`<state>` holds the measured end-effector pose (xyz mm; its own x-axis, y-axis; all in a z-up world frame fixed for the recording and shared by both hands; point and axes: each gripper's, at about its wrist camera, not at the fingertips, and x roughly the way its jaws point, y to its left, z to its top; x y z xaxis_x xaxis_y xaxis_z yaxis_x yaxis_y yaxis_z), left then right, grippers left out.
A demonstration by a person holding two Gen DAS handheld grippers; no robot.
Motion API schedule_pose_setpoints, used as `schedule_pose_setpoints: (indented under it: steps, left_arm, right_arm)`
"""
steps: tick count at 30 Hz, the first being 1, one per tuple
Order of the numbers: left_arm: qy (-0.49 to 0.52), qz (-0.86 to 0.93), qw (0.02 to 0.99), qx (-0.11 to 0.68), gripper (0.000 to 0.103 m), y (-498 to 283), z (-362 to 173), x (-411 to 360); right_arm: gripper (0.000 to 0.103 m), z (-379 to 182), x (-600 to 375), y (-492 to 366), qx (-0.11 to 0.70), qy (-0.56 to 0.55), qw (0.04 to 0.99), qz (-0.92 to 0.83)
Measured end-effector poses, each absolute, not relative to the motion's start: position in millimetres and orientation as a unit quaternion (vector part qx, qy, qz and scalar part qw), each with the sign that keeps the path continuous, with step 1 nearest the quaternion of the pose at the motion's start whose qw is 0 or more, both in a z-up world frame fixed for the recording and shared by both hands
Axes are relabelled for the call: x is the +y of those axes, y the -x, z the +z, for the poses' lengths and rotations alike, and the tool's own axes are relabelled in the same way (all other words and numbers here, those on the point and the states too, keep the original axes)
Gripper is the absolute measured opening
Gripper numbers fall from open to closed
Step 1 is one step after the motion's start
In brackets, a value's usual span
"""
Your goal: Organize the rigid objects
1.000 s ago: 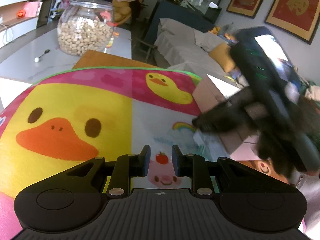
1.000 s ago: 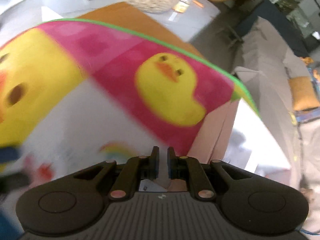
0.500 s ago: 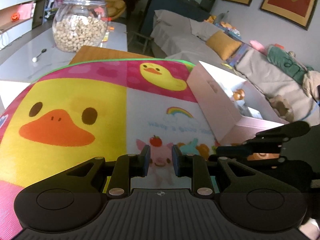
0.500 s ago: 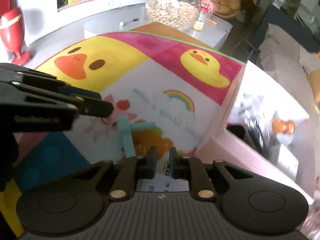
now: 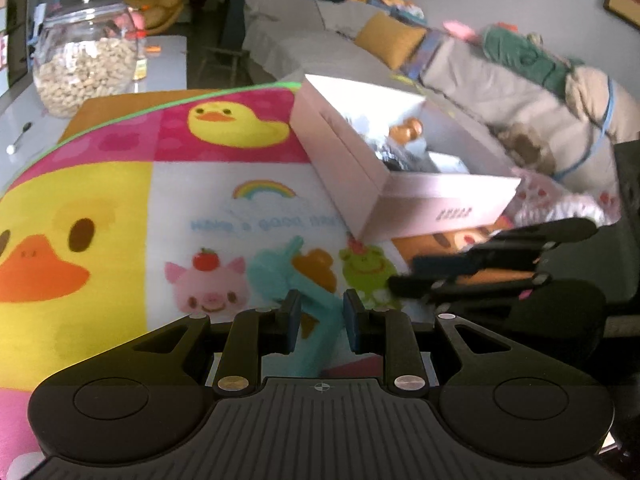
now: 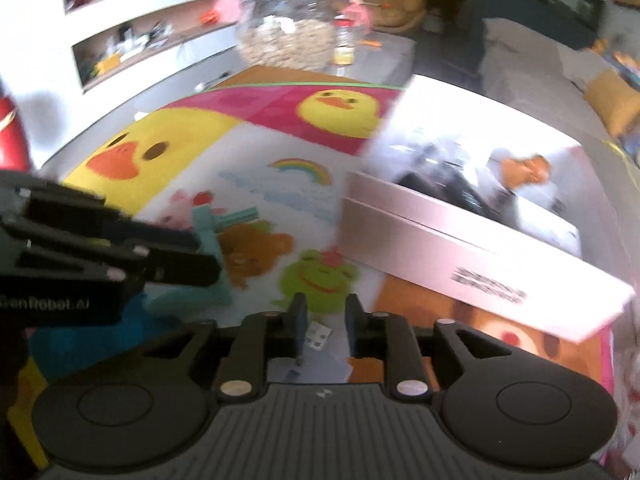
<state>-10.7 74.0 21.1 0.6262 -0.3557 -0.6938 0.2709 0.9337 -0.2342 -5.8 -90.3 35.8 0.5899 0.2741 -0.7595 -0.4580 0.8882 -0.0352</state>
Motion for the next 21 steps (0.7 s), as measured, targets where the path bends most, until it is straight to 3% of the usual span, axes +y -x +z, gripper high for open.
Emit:
schedule_pose_setpoints:
  steps: [2, 9, 11, 13, 21]
  left_arm:
    - [0.049, -0.173, 0.901, 0.395, 0.03, 10, 19, 70]
    - [0.025, -0.161, 0.905, 0.393, 0.038, 4, 19, 66]
    - [0.021, -0.151, 0.909, 0.389, 0.039, 2, 20, 69]
    - [0.023, -0.141, 0.915, 0.376, 0.035, 3, 25, 76]
    - [0.041, -0.047, 0.932, 0.358, 0.034, 18, 43, 126]
  right_arm:
    - [0.036, 32, -105, 6, 0.391, 0.106, 0.897, 0.174]
    - [0.043, 32, -172, 18, 0.373, 0.01, 0.919, 0.124]
    - [0.058, 33, -185, 27, 0.361, -0.008, 0.925, 0.118]
    - [0.059, 30, -196, 34, 0.351, -0.02, 0.93, 0.107]
    - [0.062, 13, -224, 38, 0.332, -0.09, 0.935, 0.089]
